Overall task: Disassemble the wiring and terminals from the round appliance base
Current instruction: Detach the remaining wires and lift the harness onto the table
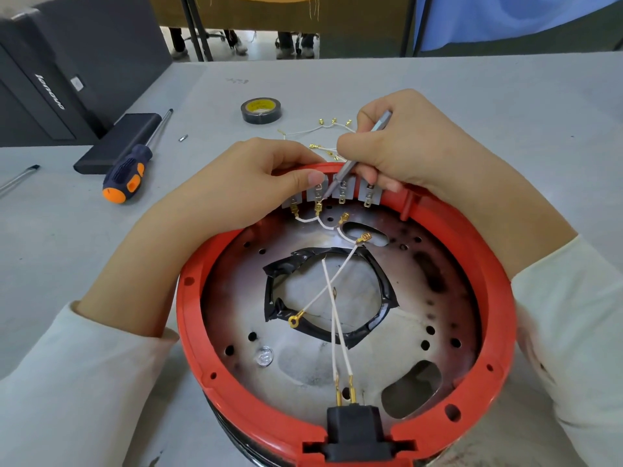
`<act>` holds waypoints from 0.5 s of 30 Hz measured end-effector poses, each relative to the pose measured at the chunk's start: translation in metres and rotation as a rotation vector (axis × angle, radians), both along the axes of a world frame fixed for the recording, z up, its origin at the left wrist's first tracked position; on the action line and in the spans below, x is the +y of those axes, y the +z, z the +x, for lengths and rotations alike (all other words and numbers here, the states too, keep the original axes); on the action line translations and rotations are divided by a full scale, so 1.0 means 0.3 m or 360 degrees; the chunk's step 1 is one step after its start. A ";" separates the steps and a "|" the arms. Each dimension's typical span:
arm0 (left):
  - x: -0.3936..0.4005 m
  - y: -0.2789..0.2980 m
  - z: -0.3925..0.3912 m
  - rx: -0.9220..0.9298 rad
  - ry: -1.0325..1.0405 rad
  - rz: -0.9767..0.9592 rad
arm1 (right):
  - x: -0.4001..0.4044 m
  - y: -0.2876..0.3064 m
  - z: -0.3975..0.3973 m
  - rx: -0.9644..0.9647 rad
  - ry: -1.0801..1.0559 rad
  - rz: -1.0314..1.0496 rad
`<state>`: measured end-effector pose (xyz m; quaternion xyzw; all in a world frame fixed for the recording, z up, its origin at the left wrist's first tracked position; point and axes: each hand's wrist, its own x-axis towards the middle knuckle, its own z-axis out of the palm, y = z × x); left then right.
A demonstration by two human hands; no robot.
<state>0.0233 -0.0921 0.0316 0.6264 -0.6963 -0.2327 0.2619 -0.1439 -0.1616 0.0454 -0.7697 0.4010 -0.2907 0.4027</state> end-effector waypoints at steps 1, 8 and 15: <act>-0.001 0.000 0.001 -0.0002 0.0002 -0.0002 | -0.002 0.002 0.001 0.0016 0.0006 0.0008; 0.000 0.000 0.002 -0.0018 0.0003 -0.0022 | -0.004 -0.004 -0.001 0.0037 0.0024 0.0006; 0.001 0.001 0.004 -0.0016 -0.0009 -0.0036 | 0.000 -0.012 -0.008 -0.0075 0.0029 -0.0023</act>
